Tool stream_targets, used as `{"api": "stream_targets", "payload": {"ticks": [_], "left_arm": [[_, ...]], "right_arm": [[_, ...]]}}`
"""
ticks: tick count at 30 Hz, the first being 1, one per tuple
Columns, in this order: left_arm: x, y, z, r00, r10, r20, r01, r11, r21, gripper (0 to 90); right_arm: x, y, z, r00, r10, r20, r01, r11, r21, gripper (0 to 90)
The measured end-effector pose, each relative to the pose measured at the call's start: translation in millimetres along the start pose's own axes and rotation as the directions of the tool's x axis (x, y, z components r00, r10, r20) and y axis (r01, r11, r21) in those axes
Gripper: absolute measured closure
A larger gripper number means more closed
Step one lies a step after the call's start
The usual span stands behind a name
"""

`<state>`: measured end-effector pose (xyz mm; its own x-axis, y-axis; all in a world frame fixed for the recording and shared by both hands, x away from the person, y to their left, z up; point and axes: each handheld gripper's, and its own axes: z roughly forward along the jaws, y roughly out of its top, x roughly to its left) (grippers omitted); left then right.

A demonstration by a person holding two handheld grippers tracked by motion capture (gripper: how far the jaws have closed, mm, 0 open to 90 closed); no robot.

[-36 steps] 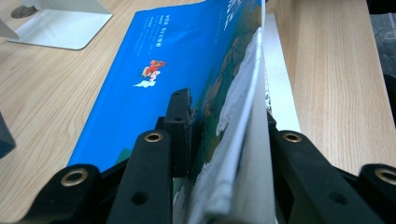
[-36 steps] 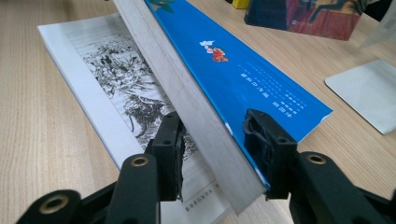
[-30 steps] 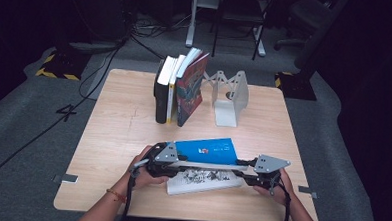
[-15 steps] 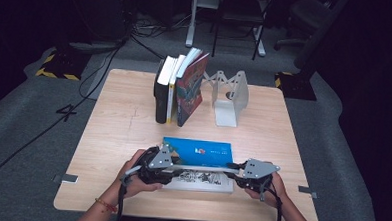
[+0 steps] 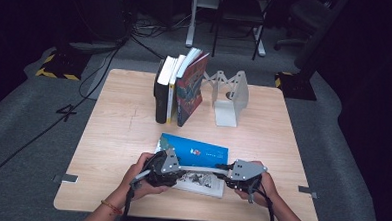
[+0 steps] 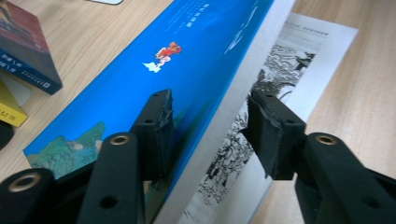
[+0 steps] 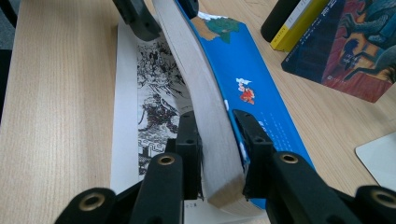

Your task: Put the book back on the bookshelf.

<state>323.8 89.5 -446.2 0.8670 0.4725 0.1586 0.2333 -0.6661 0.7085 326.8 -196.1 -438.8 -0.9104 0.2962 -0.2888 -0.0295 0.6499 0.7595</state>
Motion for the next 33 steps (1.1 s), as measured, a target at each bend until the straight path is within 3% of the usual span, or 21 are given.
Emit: {"api": "stream_targets", "payload": {"ticks": [3, 6, 9, 12, 14, 16, 17, 18, 22, 24, 28, 30, 33], "left_arm": [[2.9, -1.9, 2.2, 0.9999, -0.01, -0.008, 0.01, 0.9999, 0.001, 57.3], [5.0, -4.1, 1.6, 0.9996, 0.025, -0.014, -0.024, 0.9997, 0.008, 61.9], [13.1, -7.6, 0.7, 0.9995, 0.026, 0.019, -0.026, 0.9997, -0.004, 65.2], [16.3, -9.8, -0.3, 0.9988, 0.039, 0.03, -0.039, 0.9992, -0.001, 67.1], [18.0, -10.7, -1.1, 0.9984, 0.046, 0.032, -0.046, 0.9989, -0.001, 67.1], [20.4, -12.0, -2.0, 0.9982, 0.047, 0.038, -0.047, 0.9989, -0.002, 67.1], [21.9, -12.9, -2.6, 0.9983, 0.043, 0.039, -0.043, 0.999, -0.006, 67.1], [23.0, -13.3, -3.2, 0.9981, 0.046, 0.041, -0.046, 0.999, -0.003, 67.1], [28.0, -16.2, -5.3, 0.9981, 0.044, 0.044, -0.043, 0.999, -0.007, 66.9], [30.5, -17.0, -6.0, 0.9982, 0.039, 0.044, -0.039, 0.9992, -0.009, 66.8], [33.4, -17.3, -6.9, 0.9986, 0.025, 0.047, -0.024, 0.9996, -0.017, 66.5], [34.1, -17.8, -7.3, 0.9985, 0.021, 0.051, -0.02, 0.9996, -0.018, 65.6], [32.5, -15.5, -9.5, 0.9996, 0.016, 0.024, -0.015, 0.9998, -0.013, 64.1]], "right_arm": [[-0.3, 1.3, 1.2, 1.0, 0.005, -0.005, -0.005, 1.0, 0.003, 73.5], [-1.4, 3.9, 3.0, 0.9999, 0.01, -0.008, -0.01, 1.0, -0.004, 71.8], [-6.9, 6.4, 4.7, 0.9983, 0.043, -0.039, -0.044, 0.998, -0.04, 67.1], [-15.4, 5.4, 9.3, 0.9955, 0.074, -0.059, -0.077, 0.995, -0.067, 56.0], [-21.0, 1.0, 14.7, 0.9958, 0.069, -0.06, -0.072, 0.997, -0.036, 50.4], [-27.4, -6.3, 21.1, 0.9918, 0.101, -0.079, -0.102, 0.995, -0.018, 49.8], [-28.8, -8.5, 23.6, 0.993, 0.093, -0.073, -0.094, 0.996, -0.009, 49.3], [-30.8, -12.0, 27.3, 0.9943, 0.085, -0.064, -0.085, 0.996, 0.008, 50.1], [-36.8, -22.7, 34.2, 0.9906, 0.121, -0.064, -0.12, 0.993, 0.011, 51.5], [-37.6, -26.0, 36.0, 0.993, 0.109, -0.045, -0.108, 0.994, 0.019, 54.9], [-33.2, -28.5, 34.2, 0.9959, 0.091, -0.006, -0.091, 0.996, -0.015, 64.4], [-29.6, -25.8, 33.6, 0.9979, 0.061, 0.02, -0.061, 0.998, -0.003, 65.6], [-27.4, -21.6, 32.1, 0.9979, 0.057, 0.031, -0.057, 0.998, 0.002, 66.8]]}}
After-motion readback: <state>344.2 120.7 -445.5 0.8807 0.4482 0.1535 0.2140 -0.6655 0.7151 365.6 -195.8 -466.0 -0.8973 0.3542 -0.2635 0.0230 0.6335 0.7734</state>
